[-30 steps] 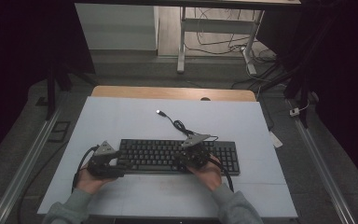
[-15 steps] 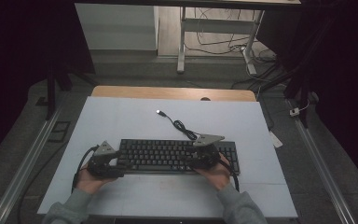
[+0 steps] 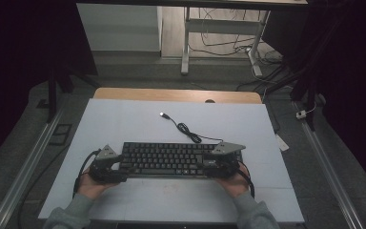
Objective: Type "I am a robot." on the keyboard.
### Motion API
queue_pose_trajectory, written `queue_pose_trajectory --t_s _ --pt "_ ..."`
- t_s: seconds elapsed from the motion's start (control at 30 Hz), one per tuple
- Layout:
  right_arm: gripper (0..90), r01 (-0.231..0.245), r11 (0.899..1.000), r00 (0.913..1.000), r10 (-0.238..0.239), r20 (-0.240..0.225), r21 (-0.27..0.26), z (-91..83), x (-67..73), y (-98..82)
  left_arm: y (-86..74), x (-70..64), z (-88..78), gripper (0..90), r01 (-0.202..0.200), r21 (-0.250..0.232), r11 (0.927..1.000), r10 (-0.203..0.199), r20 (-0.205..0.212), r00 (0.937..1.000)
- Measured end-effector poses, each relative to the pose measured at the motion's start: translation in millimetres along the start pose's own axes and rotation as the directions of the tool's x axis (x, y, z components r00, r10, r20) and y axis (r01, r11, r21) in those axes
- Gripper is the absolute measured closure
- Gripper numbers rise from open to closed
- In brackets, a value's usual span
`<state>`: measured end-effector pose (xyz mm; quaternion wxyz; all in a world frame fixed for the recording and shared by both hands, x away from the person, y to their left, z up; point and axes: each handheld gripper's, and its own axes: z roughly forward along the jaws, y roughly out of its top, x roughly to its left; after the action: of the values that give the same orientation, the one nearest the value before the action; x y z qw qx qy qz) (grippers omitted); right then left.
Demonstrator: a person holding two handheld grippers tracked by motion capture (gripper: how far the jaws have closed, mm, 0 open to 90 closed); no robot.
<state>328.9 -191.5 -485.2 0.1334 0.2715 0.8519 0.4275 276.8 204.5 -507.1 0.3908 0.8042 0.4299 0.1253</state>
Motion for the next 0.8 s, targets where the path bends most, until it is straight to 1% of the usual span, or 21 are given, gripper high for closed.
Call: queue_pose_trajectory --t_s 0.1,0.17,0.23,0.3,0.33,0.37,0.43,0.53,0.67,0.7,0.8 --pt "49.3 -0.024 1.0 0.9995 0.024 0.019 -0.013 -13.3 -7.0 -9.9 -1.3 -1.5 -1.7 29.9 0.003 -0.006 1.0 -0.003 0.002 1.0" --pt "49.2 -0.036 0.999 0.9987 0.037 0.034 -0.017 -23.1 -12.7 -17.1 -3.4 -2.6 -3.3 29.7 -0.005 -0.005 1.0 0.005 0.005 1.0" --pt "49.1 -0.058 0.998 0.9972 0.059 0.046 -0.025 -32.4 -17.8 -25.0 -5.8 -4.3 -4.8 29.5 0.0 -0.004 1.0 0.0 0.006 1.0" --pt "49.0 -0.072 0.997 0.9955 0.073 0.06 -0.027 -41.5 -22.2 -33.1 -7.5 -5.3 -5.9 29.3 -0.005 -0.005 1.0 0.005 0.007 1.0" --pt "49.0 -0.078 0.997 0.9938 0.08 0.078 -0.027 -45.9 -23.6 -37.2 -8.3 -6.1 -6.5 29.1 -0.005 -0.004 1.0 0.005 0.007 1.0" --pt "48.9 -0.08 0.996 0.9935 0.082 0.079 -0.028 -50.3 -25.5 -41.3 -9.0 -6.9 -7.0 28.8 -0.006 -0.004 1.0 0.006 0.007 1.0" --pt "48.9 -0.082 0.996 0.9915 0.084 0.1 -0.026 -58.8 -27.9 -48.2 -10.3 -8.0 -8.2 28.5 -0.007 -0.003 1.0 0.007 0.007 1.0" --pt "48.8 -0.093 0.995 0.9887 0.097 0.114 -0.037 -70.2 -31.1 -56.5 -12.4 -9.2 -9.6 28.3 -0.006 -0.002 1.0 0.006 0.007 1.0" --pt "48.5 -0.08 0.996 0.9877 0.085 0.132 -0.04 -79.1 -31.9 -64.7 -14.7 -8.8 -11.4 28.0 -0.004 -0.003 1.0 0.004 0.006 1.0" --pt "48.5 -0.073 0.997 0.9871 0.076 0.141 -0.03 -81.0 -31.9 -66.4 -15.2 -8.6 -11.8 28.0 -0.004 -0.004 1.0 0.004 0.006 1.0" --pt "48.4 -0.075 0.997 0.9867 0.079 0.143 -0.028 -84.3 -32.8 -70.5 -15.7 -8.6 -12.3 27.9 0.0 -0.005 1.0 0.0 0.005 1.0"
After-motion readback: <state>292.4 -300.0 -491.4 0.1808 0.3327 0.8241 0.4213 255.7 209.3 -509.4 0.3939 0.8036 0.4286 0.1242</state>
